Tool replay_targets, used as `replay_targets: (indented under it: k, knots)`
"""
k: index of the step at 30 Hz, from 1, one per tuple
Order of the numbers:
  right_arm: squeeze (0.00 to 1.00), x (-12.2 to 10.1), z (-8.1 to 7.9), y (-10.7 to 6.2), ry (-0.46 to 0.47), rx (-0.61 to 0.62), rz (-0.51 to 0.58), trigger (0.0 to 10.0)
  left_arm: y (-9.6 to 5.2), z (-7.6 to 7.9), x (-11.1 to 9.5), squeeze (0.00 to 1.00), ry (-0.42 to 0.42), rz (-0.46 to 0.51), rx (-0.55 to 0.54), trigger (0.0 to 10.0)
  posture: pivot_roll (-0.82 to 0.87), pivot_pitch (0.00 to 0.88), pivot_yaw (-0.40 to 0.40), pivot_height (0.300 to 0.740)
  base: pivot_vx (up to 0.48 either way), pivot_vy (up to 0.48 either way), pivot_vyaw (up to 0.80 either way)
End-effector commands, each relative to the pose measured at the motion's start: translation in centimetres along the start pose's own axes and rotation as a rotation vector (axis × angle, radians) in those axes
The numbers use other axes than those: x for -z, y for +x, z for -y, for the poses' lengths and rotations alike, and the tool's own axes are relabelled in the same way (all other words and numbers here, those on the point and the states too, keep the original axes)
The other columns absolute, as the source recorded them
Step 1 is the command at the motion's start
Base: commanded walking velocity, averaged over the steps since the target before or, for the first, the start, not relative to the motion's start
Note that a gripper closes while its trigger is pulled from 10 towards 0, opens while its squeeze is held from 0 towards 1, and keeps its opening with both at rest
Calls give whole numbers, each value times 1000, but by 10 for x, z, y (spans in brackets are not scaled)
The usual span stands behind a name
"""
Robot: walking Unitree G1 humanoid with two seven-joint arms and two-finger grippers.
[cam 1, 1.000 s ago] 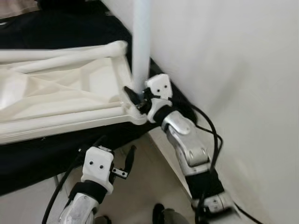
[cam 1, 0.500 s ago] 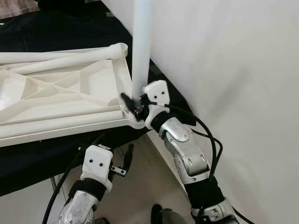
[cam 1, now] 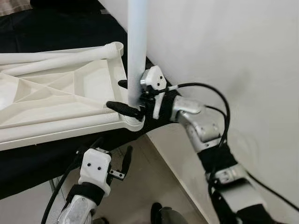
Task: Building children table
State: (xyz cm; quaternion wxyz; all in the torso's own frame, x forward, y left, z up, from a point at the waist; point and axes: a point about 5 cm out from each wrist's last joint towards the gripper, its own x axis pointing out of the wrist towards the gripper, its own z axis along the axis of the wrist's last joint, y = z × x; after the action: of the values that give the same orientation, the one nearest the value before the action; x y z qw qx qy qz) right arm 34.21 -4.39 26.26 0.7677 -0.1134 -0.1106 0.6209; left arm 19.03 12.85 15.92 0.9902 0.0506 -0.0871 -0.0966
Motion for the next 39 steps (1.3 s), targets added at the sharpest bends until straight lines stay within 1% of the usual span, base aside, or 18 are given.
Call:
replay_targets:
  k: [1, 5, 6, 7, 8, 19, 24, 25, 26, 27, 28, 29, 31, 32, 33, 34, 38, 39]
  knots:
    - [0, -4, 2, -1, 15, -100, 13, 10000, -6, 2, 1, 0, 2, -24, 6, 10000, 116, 292, -95, 740, 0, 0, 0]
    - [0, -7, 9, -5, 31, -115, 18, 10000, -8, 2, 0, 0, 2, -27, 4, 10000, 121, 298, -95, 740, 0, 0, 0]
    - [0, -9, 14, -9, 41, -146, 22, 4784, -10, 3, -1, 0, 2, -30, 4, 10000, 126, 306, -93, 740, 0, 0, 0]
    - [0, -9, 16, -11, 47, -165, 27, 4784, -10, 3, -1, 0, 1, -31, 5, 10000, 126, 306, -93, 740, 0, 0, 0]
    - [0, -11, 17, -12, 63, -185, 37, 0, -11, 3, -1, 0, 1, -33, 5, 10000, 126, 310, -92, 740, 0, 0, 0]
    - [0, -2, 19, -23, 105, -262, 26, 0, -14, 3, -3, 0, 2, -44, 6, 10000, 125, 317, -86, 740, 0, 0, 0]
    - [0, 24, 17, -17, 95, -8, -77, 0, -14, 2, -1, 0, 2, -47, 7, 10000, 104, 306, -102, 740, 0, 0, 0]
    - [0, 34, 17, -13, 58, 136, -142, 0, -14, 2, -1, 0, 2, -47, 7, 10000, 104, 306, -102, 740, 0, 0, 0]
    - [0, 34, 17, -13, 58, 136, -142, 0, -14, 2, -1, 0, 2, -47, 7, 10000, 104, 306, -102, 740, 0, 0, 0]
    - [0, 48, 18, -10, 91, 472, -208, 0, -13, 2, -1, 0, 2, -47, 5, 10000, 102, 304, -104, 740, 0, 0, 0]
    - [0, 59, 10, -12, 131, 704, -260, 0, -13, 2, -1, 0, 2, -46, 4, 10000, 107, 302, -99, 740, 0, 0, 0]
    - [0, 62, -4, -12, 146, 784, -276, 0, -12, 2, -1, 0, 3, -46, 3, 10000, 110, 303, -98, 740, 0, 0, 0]
    - [0, 62, -4, -12, 146, 784, -276, 0, -12, 2, -1, 0, 3, -46, 3, 10000, 110, 303, -98, 740, 0, 0, 0]
    - [0, 60, -19, -6, 172, 814, -258, 0, -11, 1, -1, 0, 5, -45, 3, 10000, 102, 304, -93, 740, 0, 0, 0]
    - [0, 60, -19, -6, 172, 814, -258, 0, -11, 1, -1, 0, 5, -45, 3, 10000, 102, 304, -93, 740, 0, 0, 0]
    - [0, 54, -29, 3, 174, 790, -222, 0, -10, 1, 0, 0, 7, -46, 3, 10000, 86, 288, -86, 740, 0, 0, 0]
    - [0, 42, -34, 23, 173, 728, -149, 0, -6, 0, 2, 0, 10, -43, 7, 10000, 86, 267, -94, 740, 0, 0, 0]
    - [0, 36, -32, 30, 162, 690, -111, 10000, -4, 0, 3, 0, 10, -40, 6, 10000, 88, 259, -99, 740, 0, 0, 0]
